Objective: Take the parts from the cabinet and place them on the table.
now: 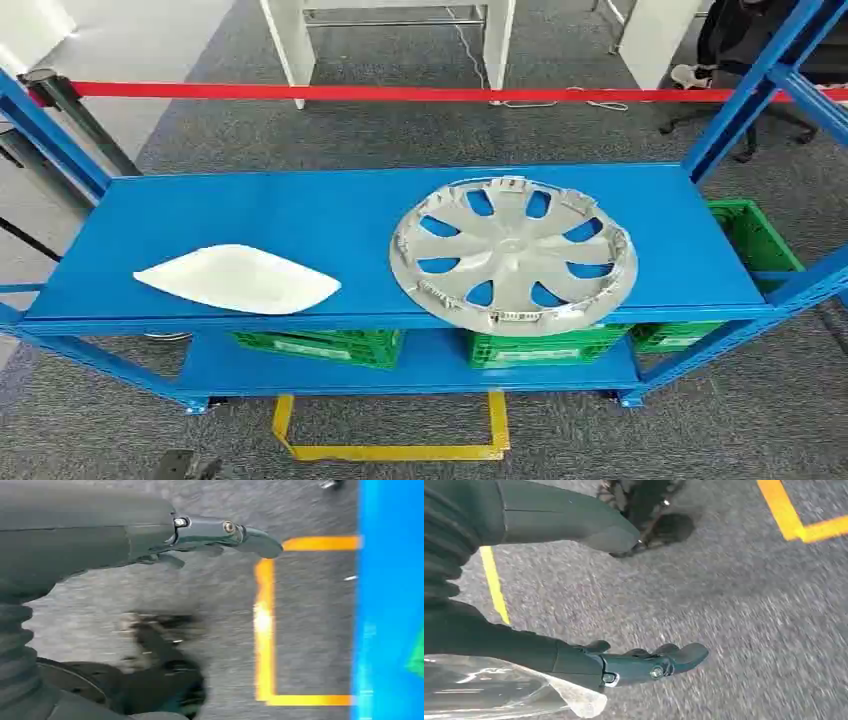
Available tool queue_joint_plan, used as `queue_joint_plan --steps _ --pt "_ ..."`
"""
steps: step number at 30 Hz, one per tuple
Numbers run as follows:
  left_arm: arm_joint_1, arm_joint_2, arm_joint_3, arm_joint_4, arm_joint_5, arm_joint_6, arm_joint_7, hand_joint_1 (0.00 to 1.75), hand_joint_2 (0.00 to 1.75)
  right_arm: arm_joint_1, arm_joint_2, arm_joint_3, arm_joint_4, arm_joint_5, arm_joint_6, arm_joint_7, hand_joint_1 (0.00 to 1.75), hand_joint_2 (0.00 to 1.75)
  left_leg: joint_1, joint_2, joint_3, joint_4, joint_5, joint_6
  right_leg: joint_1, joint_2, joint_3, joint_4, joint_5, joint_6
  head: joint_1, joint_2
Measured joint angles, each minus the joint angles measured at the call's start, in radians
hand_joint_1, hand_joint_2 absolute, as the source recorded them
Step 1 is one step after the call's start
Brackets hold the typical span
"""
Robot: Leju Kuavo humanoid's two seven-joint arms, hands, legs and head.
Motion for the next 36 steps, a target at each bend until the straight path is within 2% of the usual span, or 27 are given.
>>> queue_joint_plan --steps 3,5,7,9,11,15,17,20,25,28,32,36 --pt "-0.006 -0.027 0.069 -0.040 -0.033 -0.015 -0.043 0.00 1.75 -0.007 0.003 -0.041 0.011 0.023 -0.018 -0.024 0.00 1.75 0.000 0.000 0.000 0.000 0.000 0.000 0.000 0.000 0.000 0.000 0.000 0.000 0.000 0.000" --pt "-0.004 -0.066 0.133 -0.117 -0.070 -0.036 -0.073 0.00 1.75 -0.014 0.007 -0.075 0.025 0.054 -0.041 -0.039 0.00 1.75 0.000 0.000 -0.001 0.001 0.000 0.000 0.000 0.000 -0.002 0.000 0.000 0.000 0.000 0.000" --pt "-0.006 -0.123 0.242 -0.240 -0.167 -0.076 -0.184 0.00 1.75 -0.020 0.015 -0.131 0.037 0.153 -0.126 -0.087 0.00 1.75 0.000 0.000 -0.001 0.001 0.000 0.000 0.000 -0.001 0.001 0.000 0.000 0.000 0.000 0.000" --pt "0.005 -0.157 0.266 -0.343 -0.135 -0.052 -0.198 0.00 1.75 -0.027 0.021 -0.166 0.042 0.195 -0.165 -0.109 0.00 1.75 0.000 0.003 -0.001 0.001 0.000 0.000 0.000 0.004 0.010 0.000 0.002 0.002 -0.001 0.000" --pt "0.036 -0.184 0.253 -0.455 -0.076 0.011 -0.189 0.00 1.75 -0.027 0.024 -0.201 0.045 0.226 -0.178 -0.116 0.00 1.75 0.000 0.005 -0.001 0.002 0.000 0.000 0.000 0.006 0.010 0.000 0.002 0.002 0.000 0.000" --pt "0.087 -0.209 0.191 -0.667 -0.038 0.169 -0.186 0.00 1.75 -0.032 0.028 -0.261 0.046 0.269 -0.206 -0.144 0.00 1.75 0.000 0.005 -0.001 0.002 0.000 0.000 0.000 0.005 0.010 0.000 0.002 0.002 0.000 0.000" --pt "0.104 -0.214 0.154 -0.738 -0.040 0.217 -0.199 0.00 1.75 -0.037 0.030 -0.285 0.046 0.292 -0.206 -0.158 0.00 1.75 0.000 0.005 -0.001 0.002 0.000 0.000 0.000 0.005 0.009 0.000 0.002 0.002 -0.001 0.000" --pt "0.133 -0.220 0.084 -0.861 -0.106 0.372 -0.269 0.00 1.75 -0.040 0.034 -0.324 0.046 0.338 -0.207 -0.154 0.00 1.75 0.000 0.005 -0.001 0.003 0.000 0.000 0.000 0.005 0.005 0.000 0.002 0.002 0.000 0.000" --pt "0.168 -0.220 -0.087 -1.066 -0.247 0.611 -0.280 0.00 1.75 -0.047 0.047 -0.373 0.046 0.393 -0.208 -0.114 0.00 1.75 0.000 0.005 -0.001 0.003 0.000 0.001 0.000 0.004 0.004 0.000 0.002 0.003 0.000 0.000" --pt "0.187 -0.200 -0.205 -1.141 -0.413 0.669 -0.278 0.00 1.75 -0.049 0.054 -0.393 0.050 0.418 -0.206 -0.081 0.00 1.75 0.000 0.005 -0.001 0.004 0.000 0.002 0.000 0.004 0.008 0.000 0.003 0.004 -0.001 0.000" --pt "0.193 -0.171 -0.337 -1.168 -0.676 0.719 -0.235 0.00 1.75 -0.054 0.055 -0.409 0.057 0.449 -0.191 -0.055 0.00 1.75 0.000 0.005 -0.002 0.005 0.000 0.002 0.000 0.005 0.011 0.000 0.003 0.004 0.000 0.000" --pt "0.195 -0.158 -0.391 -1.171 -0.715 0.726 -0.222 0.00 1.75 -0.059 0.055 -0.418 0.061 0.455 -0.187 -0.053 0.00 1.75 0.000 0.005 -0.002 0.005 0.000 0.002 0.000 0.005 0.010 0.000 0.003 0.004 0.000 0.000"
